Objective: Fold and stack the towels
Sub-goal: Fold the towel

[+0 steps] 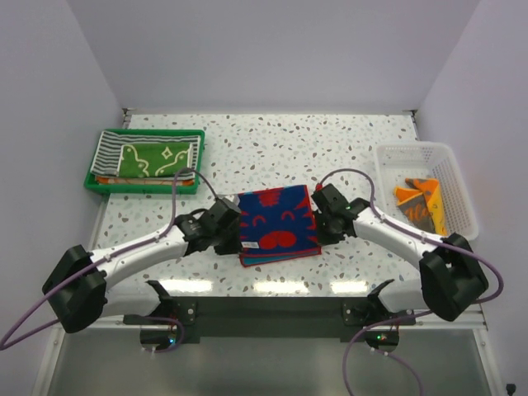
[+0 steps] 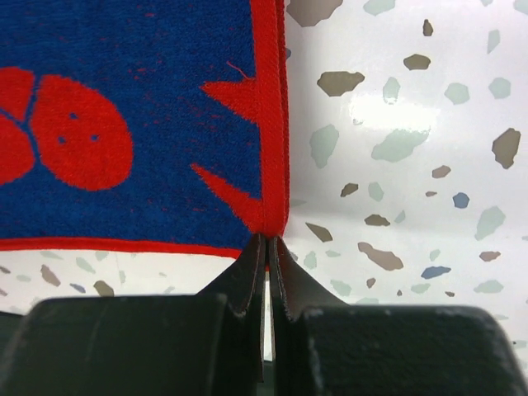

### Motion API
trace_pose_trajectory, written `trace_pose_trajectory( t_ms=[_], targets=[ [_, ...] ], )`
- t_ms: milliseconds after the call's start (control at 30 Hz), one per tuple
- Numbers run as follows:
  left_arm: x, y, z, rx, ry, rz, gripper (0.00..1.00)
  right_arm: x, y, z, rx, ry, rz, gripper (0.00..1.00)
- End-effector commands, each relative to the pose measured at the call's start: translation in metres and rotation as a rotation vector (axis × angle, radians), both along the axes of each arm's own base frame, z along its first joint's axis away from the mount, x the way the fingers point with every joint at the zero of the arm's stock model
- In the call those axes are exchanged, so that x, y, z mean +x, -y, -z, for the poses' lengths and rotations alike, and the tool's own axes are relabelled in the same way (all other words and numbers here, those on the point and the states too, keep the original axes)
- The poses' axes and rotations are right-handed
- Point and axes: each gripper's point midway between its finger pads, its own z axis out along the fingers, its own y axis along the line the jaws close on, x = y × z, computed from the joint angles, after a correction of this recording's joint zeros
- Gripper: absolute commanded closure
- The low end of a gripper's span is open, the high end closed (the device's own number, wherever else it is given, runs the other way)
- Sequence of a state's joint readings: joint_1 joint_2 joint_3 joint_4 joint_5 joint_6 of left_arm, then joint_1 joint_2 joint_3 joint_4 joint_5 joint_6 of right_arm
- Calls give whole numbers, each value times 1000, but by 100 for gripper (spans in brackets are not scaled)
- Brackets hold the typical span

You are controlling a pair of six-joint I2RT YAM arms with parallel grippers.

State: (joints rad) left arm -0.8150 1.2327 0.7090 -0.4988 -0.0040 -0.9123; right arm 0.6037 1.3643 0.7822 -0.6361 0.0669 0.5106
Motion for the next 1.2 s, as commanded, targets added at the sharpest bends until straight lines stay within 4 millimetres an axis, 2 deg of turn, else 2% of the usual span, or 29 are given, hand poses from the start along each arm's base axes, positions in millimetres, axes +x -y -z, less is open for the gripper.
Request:
trace_pose_trajectory(
  t_ms=[0, 67, 200, 367, 500, 600, 633, 667, 767, 833, 867, 900, 933, 967, 1033, 1100, 1167],
  targets=[
    [-11, -2, -4, 0, -15, 39, 100, -3, 3, -18, 9, 26, -13, 100],
    [-19, 0, 7, -9, -45, 64, 100, -5, 4, -15, 15, 24, -12, 100],
    [-30, 6, 24, 16, -91, 121, 100, -12, 9, 8, -16, -19, -11, 100],
    [-39, 8, 44, 56, -134, 158, 100, -10, 7, 27, -25, -42, 0, 100],
    [-48, 6, 56, 83, -162, 177, 100, -16, 12, 38, -49, -71, 9, 100],
    [-52, 9, 56, 75, -167, 187, 95, -18, 15, 39, -59, -70, 18, 100],
    [-52, 10, 54, 71, -164, 186, 92, -18, 16, 38, -62, -69, 19, 97],
    [-52, 12, 52, 68, -158, 190, 83, -19, 17, 36, -65, -71, 21, 94],
    [-49, 15, 38, 50, -131, 184, 63, -14, 20, 24, -75, -36, 25, 68],
    [-44, 19, 20, 18, -90, 172, 55, -5, 18, 6, -61, 18, 23, 61],
    [-42, 15, 14, 26, -75, 159, 46, -5, 19, 0, -66, 25, 22, 55],
    [-39, 14, 8, 28, -59, 147, 40, 3, 16, -14, -48, 68, 18, 53],
    [-32, 17, -8, 4, -18, 133, 35, 4, 15, -21, -42, 83, 12, 52],
    [-27, 10, -13, 35, 10, 107, 27, 7, 14, -27, -37, 94, 3, 48],
    [-13, 11, -36, 9, 82, 78, 21, 19, 8, -43, -23, 143, -26, 45],
    [5, 5, -46, 3, 137, 49, 20, 36, -2, -56, -2, 198, -62, 46],
    [31, -5, -52, -11, 162, -5, 24, 52, -10, -57, -2, 221, -85, 51]
  ],
)
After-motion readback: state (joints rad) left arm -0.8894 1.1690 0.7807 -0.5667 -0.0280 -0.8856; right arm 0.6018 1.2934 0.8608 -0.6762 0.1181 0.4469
